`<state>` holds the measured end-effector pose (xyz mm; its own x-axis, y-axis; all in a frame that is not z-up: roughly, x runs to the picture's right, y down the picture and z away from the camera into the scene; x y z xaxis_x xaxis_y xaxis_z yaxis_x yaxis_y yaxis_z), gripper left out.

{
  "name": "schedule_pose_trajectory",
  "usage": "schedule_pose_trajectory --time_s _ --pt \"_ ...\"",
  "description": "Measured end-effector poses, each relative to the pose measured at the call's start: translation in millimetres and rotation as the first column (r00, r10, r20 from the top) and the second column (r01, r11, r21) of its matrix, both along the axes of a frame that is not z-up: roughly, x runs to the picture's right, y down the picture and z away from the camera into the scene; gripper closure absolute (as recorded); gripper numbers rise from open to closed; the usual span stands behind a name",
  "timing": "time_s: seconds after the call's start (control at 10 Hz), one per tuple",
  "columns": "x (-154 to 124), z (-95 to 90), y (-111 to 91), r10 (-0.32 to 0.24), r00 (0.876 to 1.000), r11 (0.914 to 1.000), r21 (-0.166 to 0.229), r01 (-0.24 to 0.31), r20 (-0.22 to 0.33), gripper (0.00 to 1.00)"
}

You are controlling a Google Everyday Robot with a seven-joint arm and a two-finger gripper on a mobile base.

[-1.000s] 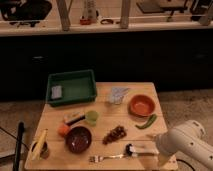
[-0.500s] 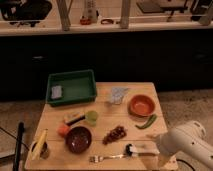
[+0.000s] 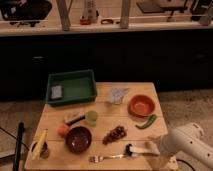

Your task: Place brush in plastic cup

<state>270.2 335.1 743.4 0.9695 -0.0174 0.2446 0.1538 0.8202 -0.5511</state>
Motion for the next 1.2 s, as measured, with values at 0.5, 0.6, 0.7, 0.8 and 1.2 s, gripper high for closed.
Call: schedule_pose_trajectory --time_s 0.5,0.6,0.7,0.8,1.2 --pt "1.5 12.0 5.5 0.010 1.000 0.9994 -0.032 -0.010 -0.007 0.67" --pt "2.1 10.0 4.3 0.009 1.000 0.9994 -0.032 -0.009 -0.007 0.80" --pt "2.6 8.6 3.7 0.007 1.000 0.9994 -0.032 -0.007 -0.006 0.89" --pt "3.7 8.3 2.7 0.002 1.000 0.9996 -0.030 -0.002 -0.007 0.97" --pt "-1.4 -4.7 -19.2 -0.002 1.000 0.9999 0.014 0.002 0.010 1.00"
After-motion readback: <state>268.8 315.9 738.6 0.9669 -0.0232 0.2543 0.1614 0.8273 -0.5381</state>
